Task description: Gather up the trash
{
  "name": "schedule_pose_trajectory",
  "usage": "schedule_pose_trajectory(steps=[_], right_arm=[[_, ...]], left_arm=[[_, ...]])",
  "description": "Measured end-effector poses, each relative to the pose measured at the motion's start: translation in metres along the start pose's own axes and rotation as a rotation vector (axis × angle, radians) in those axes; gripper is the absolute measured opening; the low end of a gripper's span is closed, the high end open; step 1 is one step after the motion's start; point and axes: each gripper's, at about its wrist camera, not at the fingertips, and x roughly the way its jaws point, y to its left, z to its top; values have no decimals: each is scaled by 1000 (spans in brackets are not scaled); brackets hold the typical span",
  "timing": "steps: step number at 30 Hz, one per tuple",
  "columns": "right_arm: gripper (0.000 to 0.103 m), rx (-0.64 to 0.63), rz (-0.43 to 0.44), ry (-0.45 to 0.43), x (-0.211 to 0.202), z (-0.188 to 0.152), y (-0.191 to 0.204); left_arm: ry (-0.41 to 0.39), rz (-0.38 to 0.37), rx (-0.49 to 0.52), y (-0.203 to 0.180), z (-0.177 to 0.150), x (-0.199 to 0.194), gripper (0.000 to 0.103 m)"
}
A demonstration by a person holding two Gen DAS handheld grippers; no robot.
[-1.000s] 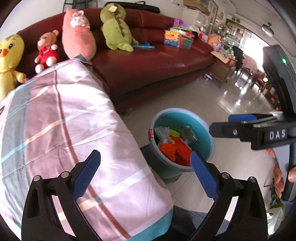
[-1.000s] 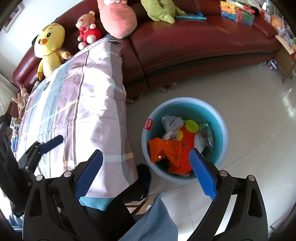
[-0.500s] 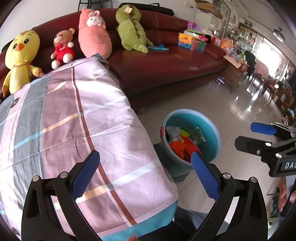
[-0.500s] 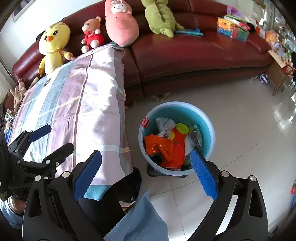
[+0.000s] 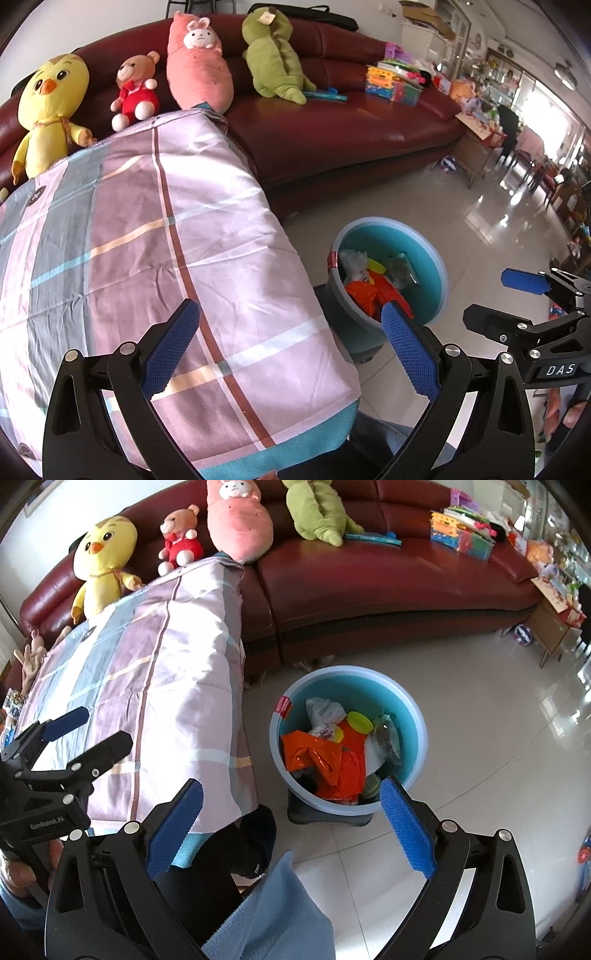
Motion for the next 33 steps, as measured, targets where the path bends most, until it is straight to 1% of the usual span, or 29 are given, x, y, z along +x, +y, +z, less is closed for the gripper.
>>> schedule_pose_trajectory(steps=[12, 17, 25, 33], right_arm=[[92, -1, -2, 12, 4, 3, 2], [92, -4, 1, 17, 7, 3, 4], [92, 4, 5, 19, 11, 2, 3], [92, 10, 5, 26, 14, -1, 2]], left_arm=[[13, 9, -27, 8, -1, 5, 99], [8, 16, -17, 8, -5, 6, 99], [-22, 57, -2, 4, -10, 4, 99], [-15, 69, -14, 8, -12, 6, 99]])
